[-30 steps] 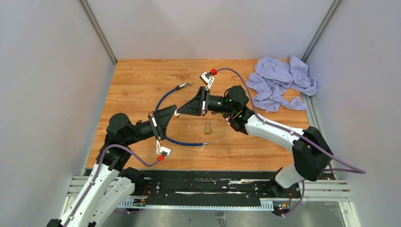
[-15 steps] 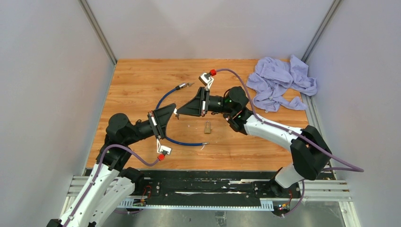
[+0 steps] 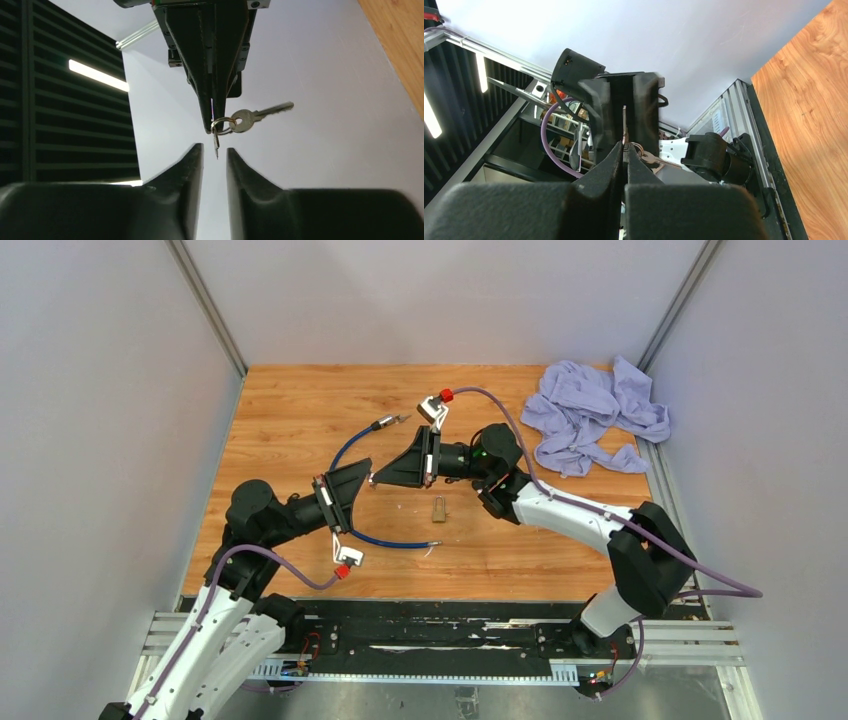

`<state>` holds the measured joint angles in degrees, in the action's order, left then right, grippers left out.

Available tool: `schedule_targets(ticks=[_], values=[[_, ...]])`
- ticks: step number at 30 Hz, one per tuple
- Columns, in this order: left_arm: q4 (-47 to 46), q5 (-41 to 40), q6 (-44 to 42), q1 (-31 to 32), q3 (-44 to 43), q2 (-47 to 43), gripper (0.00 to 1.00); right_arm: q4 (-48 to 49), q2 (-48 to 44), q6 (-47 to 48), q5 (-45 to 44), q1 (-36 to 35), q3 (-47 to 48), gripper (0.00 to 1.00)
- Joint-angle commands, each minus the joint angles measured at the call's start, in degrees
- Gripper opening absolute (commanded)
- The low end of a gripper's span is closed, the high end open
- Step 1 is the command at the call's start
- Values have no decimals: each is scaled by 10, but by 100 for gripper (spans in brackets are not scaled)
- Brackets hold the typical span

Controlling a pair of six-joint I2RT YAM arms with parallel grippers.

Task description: Unlock with the key

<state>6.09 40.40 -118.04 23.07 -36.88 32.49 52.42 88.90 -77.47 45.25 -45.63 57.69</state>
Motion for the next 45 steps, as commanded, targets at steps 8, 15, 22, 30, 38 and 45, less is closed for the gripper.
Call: schedule_targets(ticks=[8,15,22,30,38,45], values=[[167,-97,-73,3,-63,1,83,-485,-73,308,48,34,107,1],[436,-58,235,4,-186,80,80,-779,-94,546,-16,34,183,1],[489,-77,478,3,-192,176,71,-823,-111,568,-166,34,134,0],[573,-49,478,4,-174,251,70,-820,-141,577,-317,20,64,19],[493,-36,616,-141,-230,357,69,-737,-145,695,-346,-106,-17,41],[437,-21,666,-223,-236,371,72,-666,-41,749,-414,-227,-14,43]])
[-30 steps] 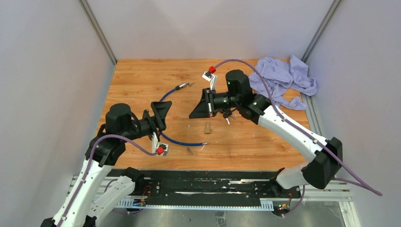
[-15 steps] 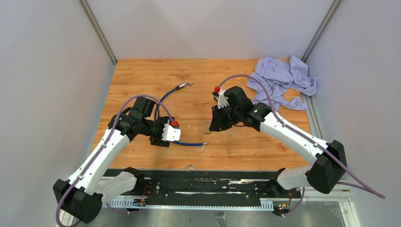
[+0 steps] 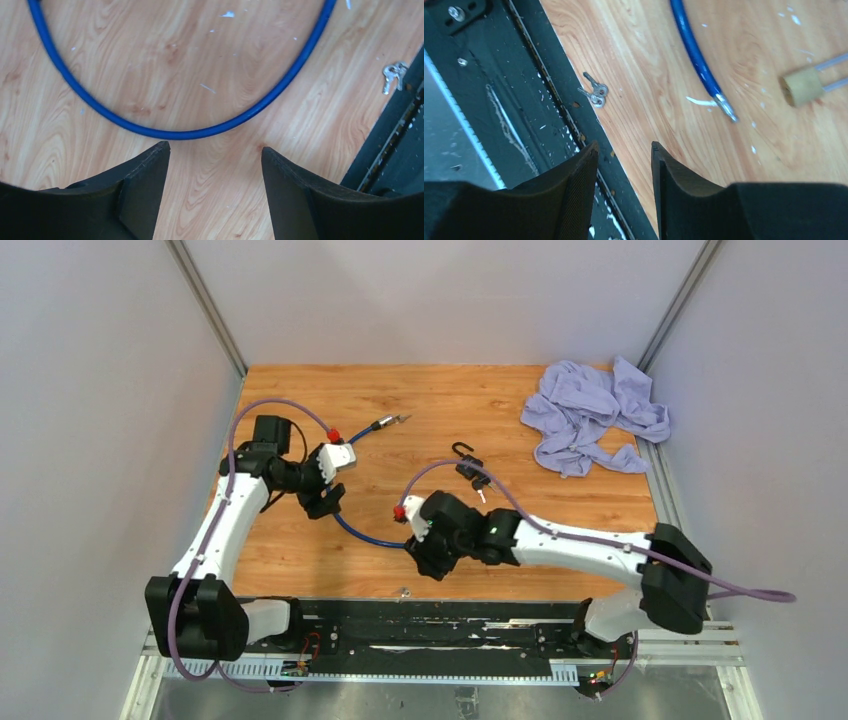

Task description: Unlock with the key

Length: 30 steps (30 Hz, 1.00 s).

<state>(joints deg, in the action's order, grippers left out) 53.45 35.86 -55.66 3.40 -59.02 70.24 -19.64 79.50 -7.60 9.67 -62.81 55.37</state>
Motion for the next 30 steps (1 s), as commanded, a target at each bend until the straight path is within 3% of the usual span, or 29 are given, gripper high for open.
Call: schedule_targets(ticks=[1,11,30], values=[[-39,23,42,-31,-14,-8,72,61,73,49,-66,-67,16,43],[-52,28,53,-62,-25,-5,73,95,189,32,-101,-127,82,42],[-54,43,58,-66,-37,-7,72,88,197,19,-123,-148,44,42]])
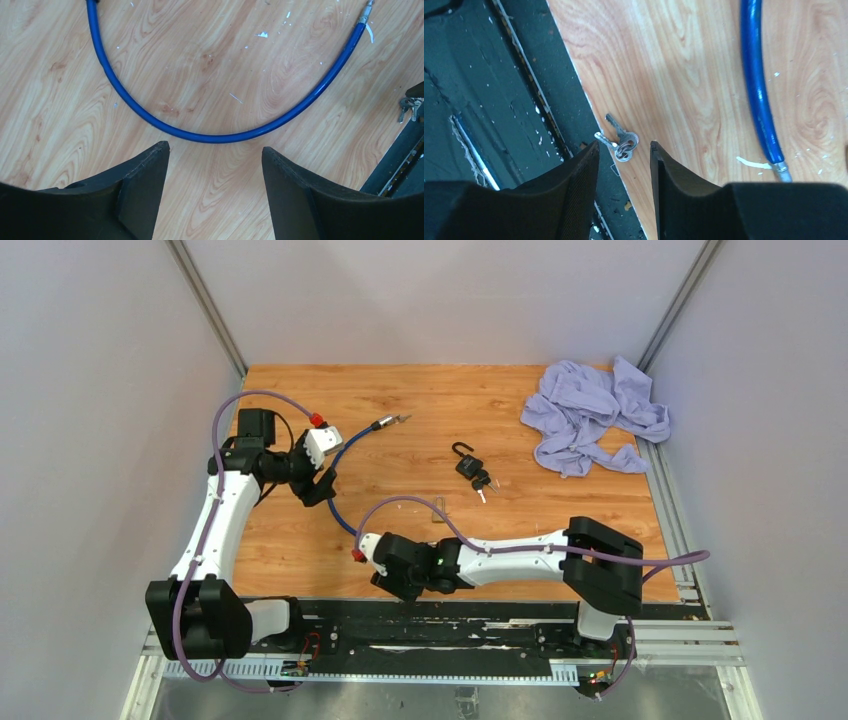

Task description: Unlock with the key

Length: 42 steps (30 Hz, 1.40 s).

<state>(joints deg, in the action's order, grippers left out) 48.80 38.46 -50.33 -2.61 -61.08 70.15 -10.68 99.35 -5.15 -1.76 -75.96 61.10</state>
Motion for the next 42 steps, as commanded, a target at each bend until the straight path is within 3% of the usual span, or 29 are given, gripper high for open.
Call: schedule_targets(ticks=[1,26,34,42], values=[[-6,18,5,-6,-18,-5,72,-6,2,-7,-11,-18,-12,42],[-5,22,8,-6,-13,-11,71,-26,21,-17,-45,-20,-15,31],[3,29,-1,-6,-3,-26,71,-26,27,-22,-46,-4,-10,14],[7,31,-4,-6,1,-30,70,-25,37,-29,-44,8,-4,5]])
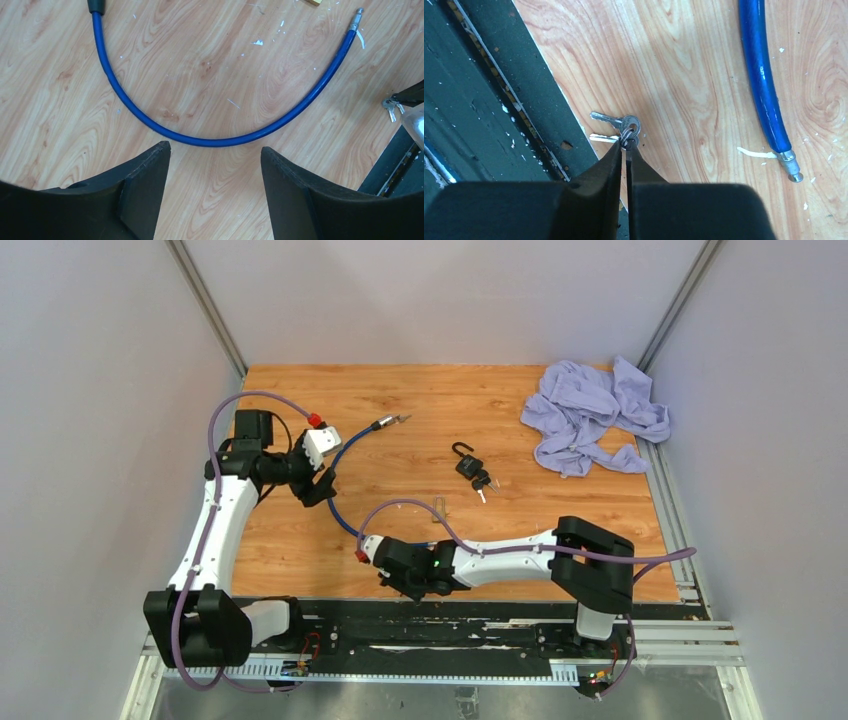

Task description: Unlock with the key

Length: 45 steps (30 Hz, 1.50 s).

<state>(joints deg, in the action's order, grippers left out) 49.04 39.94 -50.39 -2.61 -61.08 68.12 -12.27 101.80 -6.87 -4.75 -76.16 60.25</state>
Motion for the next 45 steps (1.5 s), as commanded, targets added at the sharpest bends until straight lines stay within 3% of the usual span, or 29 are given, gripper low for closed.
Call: schedule_targets(ticks=[1,12,20,25,33,39,45], values=[[5,16,-4,-6,1,-10,70,-8,13,-15,-14,13,4,3],[23,21,-23,-6,18,-16,69,33,9,-63,28,56,-9,1],[80,45,-105,-2,40,-44,68,90,-38,-134,158,126,-49,1],[129,21,-156,54,55,-70,67,133,-75,-160,217,154,-80,1],[132,6,-144,154,84,-86,65,161,-114,-194,266,186,-91,1],[132,79,-111,173,83,-84,58,171,-152,-209,296,207,-81,1],[132,165,-138,185,85,-110,54,167,-205,-234,327,222,-55,1]])
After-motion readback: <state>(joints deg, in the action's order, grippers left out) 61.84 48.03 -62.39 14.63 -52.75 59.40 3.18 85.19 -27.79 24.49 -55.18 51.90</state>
